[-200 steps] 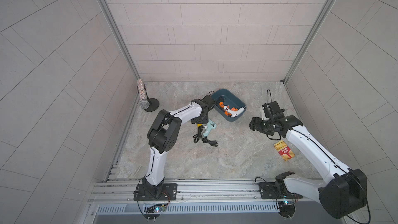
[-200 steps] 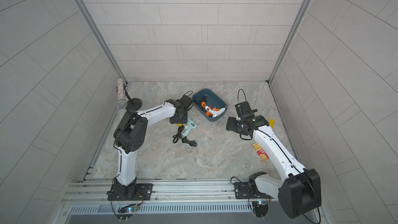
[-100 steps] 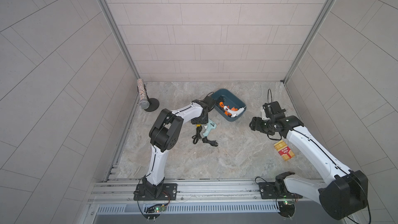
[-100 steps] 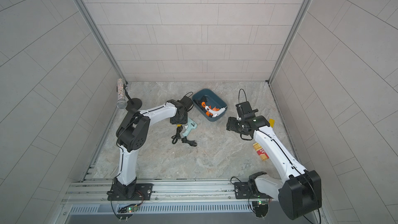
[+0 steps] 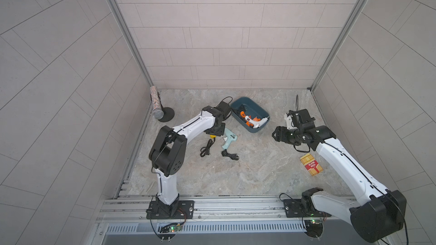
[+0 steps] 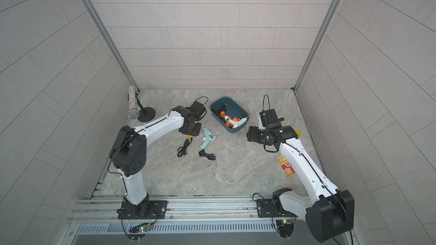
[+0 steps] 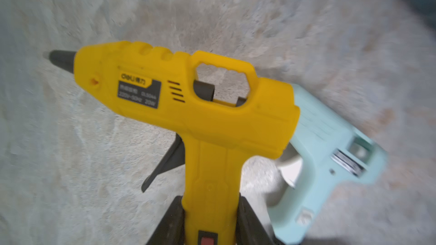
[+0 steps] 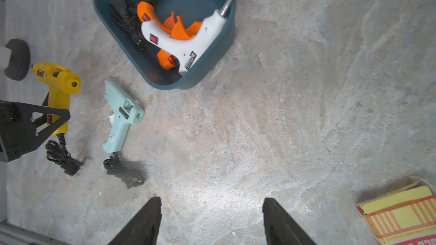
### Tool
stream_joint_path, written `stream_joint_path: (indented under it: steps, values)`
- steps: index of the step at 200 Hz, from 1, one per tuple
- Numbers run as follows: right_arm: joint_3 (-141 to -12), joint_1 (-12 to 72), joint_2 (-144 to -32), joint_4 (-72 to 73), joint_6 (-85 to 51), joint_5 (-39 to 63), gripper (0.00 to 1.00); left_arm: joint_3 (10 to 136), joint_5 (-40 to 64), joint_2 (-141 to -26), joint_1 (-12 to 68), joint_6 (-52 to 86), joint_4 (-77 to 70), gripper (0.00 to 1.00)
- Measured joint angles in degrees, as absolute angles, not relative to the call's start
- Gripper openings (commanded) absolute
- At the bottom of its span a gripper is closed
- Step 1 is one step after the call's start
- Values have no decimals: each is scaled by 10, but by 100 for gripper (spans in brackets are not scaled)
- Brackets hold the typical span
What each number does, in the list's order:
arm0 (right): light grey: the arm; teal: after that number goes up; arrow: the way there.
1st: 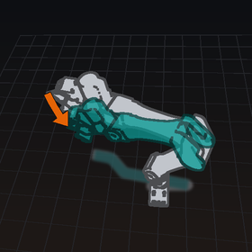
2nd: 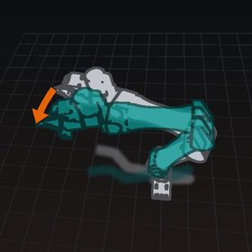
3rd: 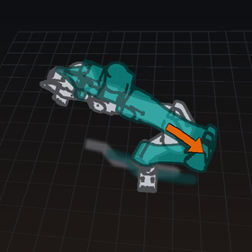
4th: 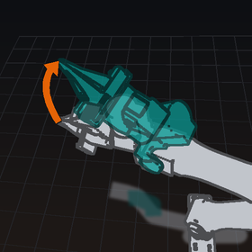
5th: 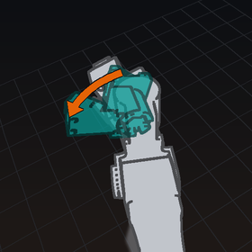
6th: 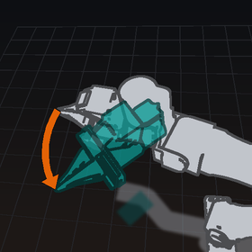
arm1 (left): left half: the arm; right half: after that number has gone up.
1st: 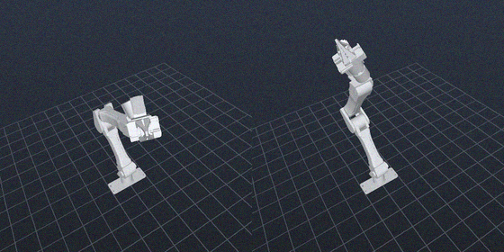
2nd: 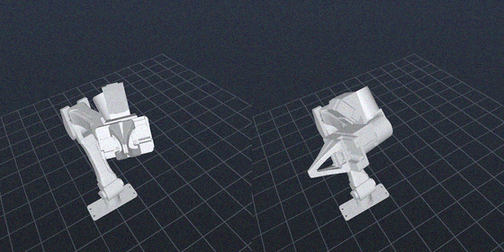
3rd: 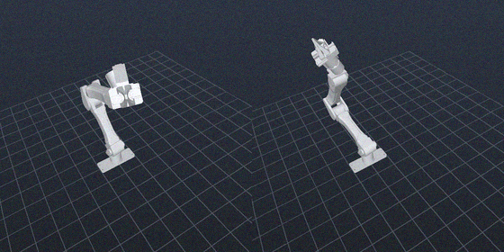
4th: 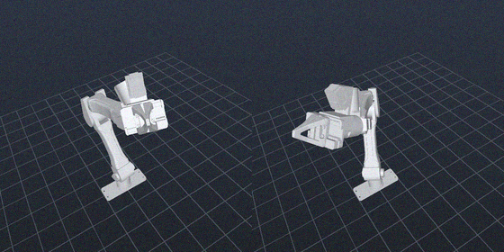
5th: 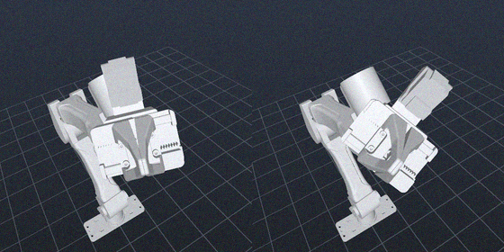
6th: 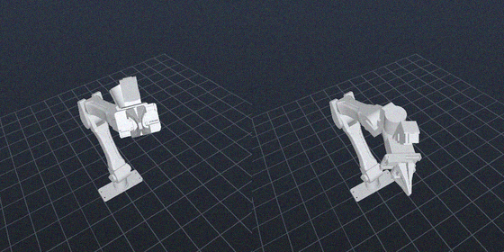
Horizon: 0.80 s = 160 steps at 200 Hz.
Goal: Put the hot melt glue gun into the storage box
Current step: Pick up the hot melt adhesive gun from the center of the board.
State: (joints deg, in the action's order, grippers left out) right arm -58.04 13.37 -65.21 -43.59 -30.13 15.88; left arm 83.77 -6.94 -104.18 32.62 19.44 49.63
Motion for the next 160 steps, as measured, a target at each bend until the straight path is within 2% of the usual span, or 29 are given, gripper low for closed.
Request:
stream_joint_path:
  steps: [35,72,111,160]
  values:
    - [-621,143,-676,-401,-302,238,72,835,-15,-940,326,88,543,18]
    - [-641,182,-711,-347,-322,324,75,799,51,-896,328,15,567,18]
    - [-699,237,-786,-327,-331,392,77,771,94,-861,339,-18,575,19]
    - [-749,263,-867,-327,-337,430,78,758,116,-809,363,-26,575,21]
